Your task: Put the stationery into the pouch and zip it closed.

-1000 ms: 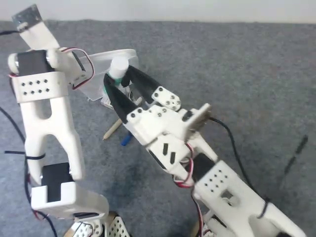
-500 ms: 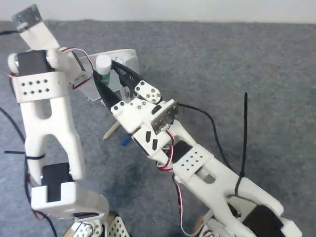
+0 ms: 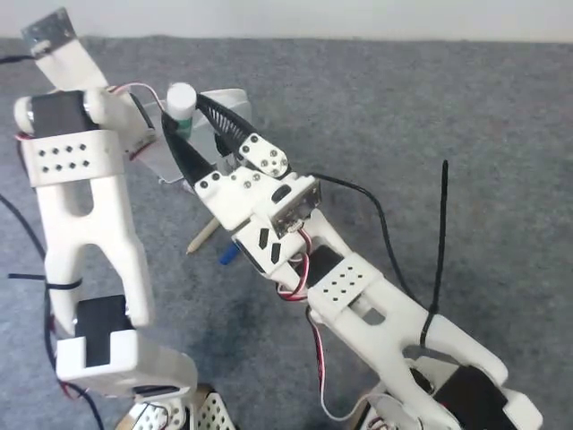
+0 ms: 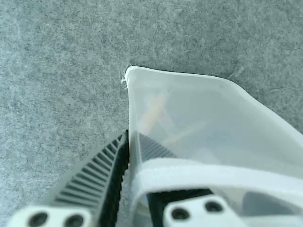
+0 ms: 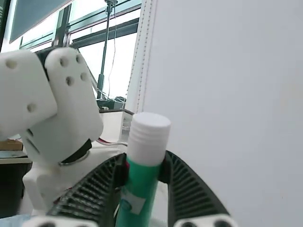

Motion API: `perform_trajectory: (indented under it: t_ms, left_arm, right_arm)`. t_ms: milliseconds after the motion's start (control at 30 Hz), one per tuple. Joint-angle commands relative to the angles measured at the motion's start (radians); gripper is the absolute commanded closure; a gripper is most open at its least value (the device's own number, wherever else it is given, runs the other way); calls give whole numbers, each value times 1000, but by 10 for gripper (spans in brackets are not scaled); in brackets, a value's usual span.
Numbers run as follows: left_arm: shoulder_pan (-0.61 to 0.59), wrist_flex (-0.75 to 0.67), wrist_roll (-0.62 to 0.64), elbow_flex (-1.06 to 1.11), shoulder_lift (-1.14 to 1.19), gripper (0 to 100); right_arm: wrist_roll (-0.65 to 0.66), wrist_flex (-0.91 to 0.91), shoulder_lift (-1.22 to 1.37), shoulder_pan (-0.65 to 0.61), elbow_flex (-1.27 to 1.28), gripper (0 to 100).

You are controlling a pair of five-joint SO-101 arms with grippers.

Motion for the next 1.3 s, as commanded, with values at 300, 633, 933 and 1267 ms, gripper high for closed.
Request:
perform_trajectory:
  t_ms: [300, 633, 933, 1267]
  left_arm:
    - [2, -3, 6, -7, -6, 990]
    - [2, -3, 6, -7, -6, 990]
    - [2, -5, 6, -7, -6, 990]
    - [0, -5, 6, -7, -6, 990]
  right_arm:
    - [17, -21, 154, 41, -201, 992]
    - [17, -56, 240, 61, -166, 992]
    - [18, -48, 232, 42, -74, 966]
    - [20, -48, 219, 24, -28, 830]
